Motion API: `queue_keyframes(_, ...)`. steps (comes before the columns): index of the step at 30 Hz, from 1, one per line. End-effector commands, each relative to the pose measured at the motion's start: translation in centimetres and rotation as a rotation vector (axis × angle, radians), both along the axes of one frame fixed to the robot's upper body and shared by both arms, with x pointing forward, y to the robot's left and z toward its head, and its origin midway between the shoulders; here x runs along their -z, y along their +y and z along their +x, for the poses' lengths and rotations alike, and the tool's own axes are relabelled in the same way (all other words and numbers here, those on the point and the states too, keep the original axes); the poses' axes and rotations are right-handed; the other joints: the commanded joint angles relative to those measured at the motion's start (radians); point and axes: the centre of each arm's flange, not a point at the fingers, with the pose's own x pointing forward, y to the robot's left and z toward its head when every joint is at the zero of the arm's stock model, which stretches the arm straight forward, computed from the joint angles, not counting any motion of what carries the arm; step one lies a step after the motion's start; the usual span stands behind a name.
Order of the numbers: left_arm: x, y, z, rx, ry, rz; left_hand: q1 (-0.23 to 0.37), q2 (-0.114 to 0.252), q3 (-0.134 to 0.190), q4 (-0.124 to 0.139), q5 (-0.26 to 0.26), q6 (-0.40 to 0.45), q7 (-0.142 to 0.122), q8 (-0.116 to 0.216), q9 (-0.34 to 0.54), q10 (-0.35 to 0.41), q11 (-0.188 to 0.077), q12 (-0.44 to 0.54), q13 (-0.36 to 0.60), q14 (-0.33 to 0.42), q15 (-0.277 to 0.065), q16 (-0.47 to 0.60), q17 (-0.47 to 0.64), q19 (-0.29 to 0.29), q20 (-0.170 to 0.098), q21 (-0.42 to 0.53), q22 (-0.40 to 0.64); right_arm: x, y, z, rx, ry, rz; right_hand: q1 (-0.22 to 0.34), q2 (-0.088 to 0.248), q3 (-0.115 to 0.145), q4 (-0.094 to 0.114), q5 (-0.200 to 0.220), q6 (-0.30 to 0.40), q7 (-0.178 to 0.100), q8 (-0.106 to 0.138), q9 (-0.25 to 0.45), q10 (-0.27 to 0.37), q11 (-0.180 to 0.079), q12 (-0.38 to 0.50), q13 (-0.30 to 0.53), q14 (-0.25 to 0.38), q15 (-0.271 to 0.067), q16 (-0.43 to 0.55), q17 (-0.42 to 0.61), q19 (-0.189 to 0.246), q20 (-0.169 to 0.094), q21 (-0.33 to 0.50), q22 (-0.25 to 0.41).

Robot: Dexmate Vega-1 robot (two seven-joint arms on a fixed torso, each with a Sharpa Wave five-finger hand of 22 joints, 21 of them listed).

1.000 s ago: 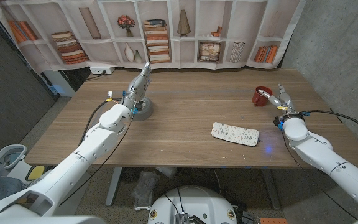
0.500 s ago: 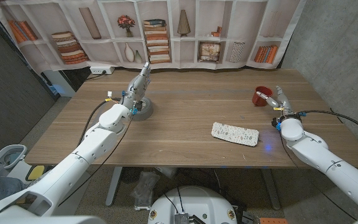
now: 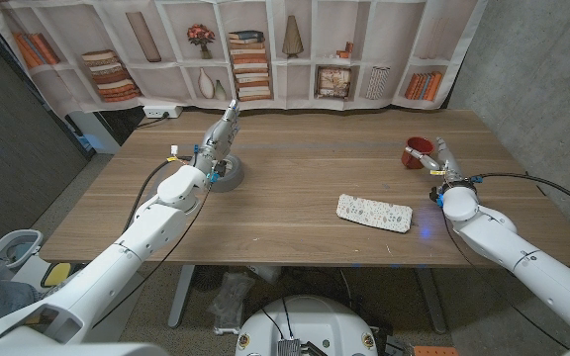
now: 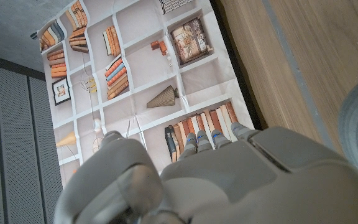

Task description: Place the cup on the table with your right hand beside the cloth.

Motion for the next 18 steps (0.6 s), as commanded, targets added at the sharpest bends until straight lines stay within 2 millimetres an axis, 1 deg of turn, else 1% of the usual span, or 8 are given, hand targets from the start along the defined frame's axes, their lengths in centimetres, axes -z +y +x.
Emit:
queue_keyframes(1,0.2,0.2,-0.1,-0.002,0.004,0.001,0.007,0.0,-0.008,0.0,-0.001,0.002,0.0,-0.001,0.003,-0.004,-0.003,-0.001,0.005,0.006,-0.002,-0.001,0.002,-0.029,-0.03,0.007,0.004,0.2,0.2,0.6,0.008,0.019,-0.003,0.0,0.005,-0.007,-0.002,0.006,-0.147,-0.004,0.003,0.002,-0.132,-0.005,0.003,0.001,-0.063,-0.003,0.006,0.004,0.002,0.016,0.002,0.003)
queue_keyframes(18,0.1,-0.1,-0.2,-0.005,0.01,0.01,0.008,0.002,-0.011,0.0,-0.001,0.003,0.0,-0.002,0.003,-0.003,-0.003,-0.001,0.005,0.006,-0.002,-0.001,0.002,-0.029,-0.025,0.007,0.004,1.2,-0.3,1.4,0.003,0.032,0.033,-0.004,0.008,-0.012,0.002,0.009,-0.138,-0.008,0.005,0.002,-0.121,-0.011,0.006,0.001,-0.05,-0.005,0.01,0.005,0.013,0.03,0.004,0.004)
